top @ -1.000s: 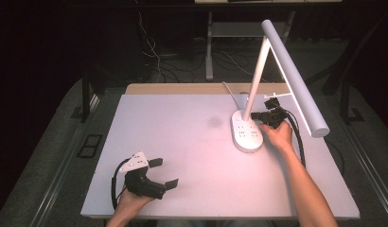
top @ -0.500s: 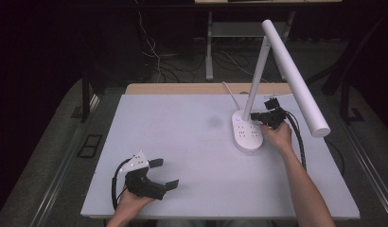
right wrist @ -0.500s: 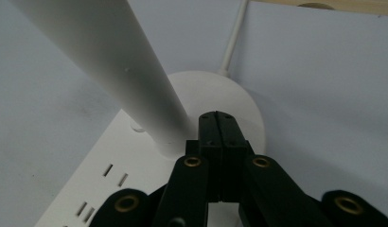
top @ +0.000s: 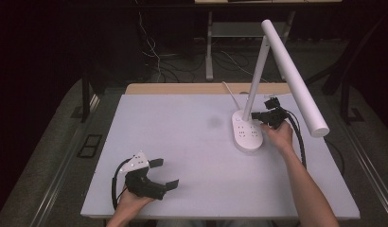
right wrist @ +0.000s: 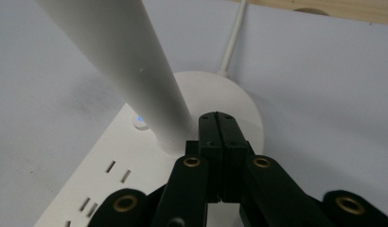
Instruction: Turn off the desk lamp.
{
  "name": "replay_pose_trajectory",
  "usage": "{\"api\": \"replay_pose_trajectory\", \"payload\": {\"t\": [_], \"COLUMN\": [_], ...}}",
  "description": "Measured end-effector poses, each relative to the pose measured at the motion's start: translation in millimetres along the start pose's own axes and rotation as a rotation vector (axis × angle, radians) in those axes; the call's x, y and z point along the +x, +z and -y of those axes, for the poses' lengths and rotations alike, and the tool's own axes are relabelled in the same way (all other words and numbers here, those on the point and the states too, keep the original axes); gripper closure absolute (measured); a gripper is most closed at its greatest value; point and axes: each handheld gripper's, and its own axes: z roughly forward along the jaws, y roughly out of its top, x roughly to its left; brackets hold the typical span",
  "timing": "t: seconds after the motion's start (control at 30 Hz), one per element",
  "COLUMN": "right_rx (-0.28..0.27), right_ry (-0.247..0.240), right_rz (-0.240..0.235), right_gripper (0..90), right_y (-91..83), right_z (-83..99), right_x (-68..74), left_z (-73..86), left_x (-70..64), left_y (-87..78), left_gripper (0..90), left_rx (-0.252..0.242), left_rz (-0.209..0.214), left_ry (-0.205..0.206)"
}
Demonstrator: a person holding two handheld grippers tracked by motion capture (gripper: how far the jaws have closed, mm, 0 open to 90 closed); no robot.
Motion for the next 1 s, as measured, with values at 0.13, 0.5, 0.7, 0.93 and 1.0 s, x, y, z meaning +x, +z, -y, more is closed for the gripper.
{"api": "replay_pose_trajectory", "payload": {"t": [0.13, 0.5, 0.7, 0.93, 1.0], "right_rx": [-0.016, -0.033, -0.028, -0.032, -0.015], "right_ry": [0.004, 0.0, -0.014, 0.0, -0.029], "right_rz": [-0.003, -0.009, -0.015, -0.051, -0.049], "right_gripper": [90.0, 90.0, 90.0, 78.7, 73.2], "right_y": [-6.7, -26.1, -41.0, -55.3, -62.7], "right_z": [-2.0, -4.3, -3.5, -1.5, 0.7], "right_x": [-0.3, -2.7, -3.2, -0.7, 4.2], "left_z": [-0.1, -0.1, -0.3, -0.4, -0.6], "left_x": [0.2, -0.8, -1.3, -1.9, -2.0], "left_y": [-0.3, -0.1, 0.9, 1.0, 1.1], "left_gripper": [0.0, 0.0, 0.0, 0.0, 0.0], "left_rx": [-0.001, -0.003, 0.0, -0.002, -0.002], "left_rz": [-0.001, 0.001, 0.005, 0.009, 0.011], "left_ry": [0.002, -0.001, 0.003, 0.004, 0.006]}}
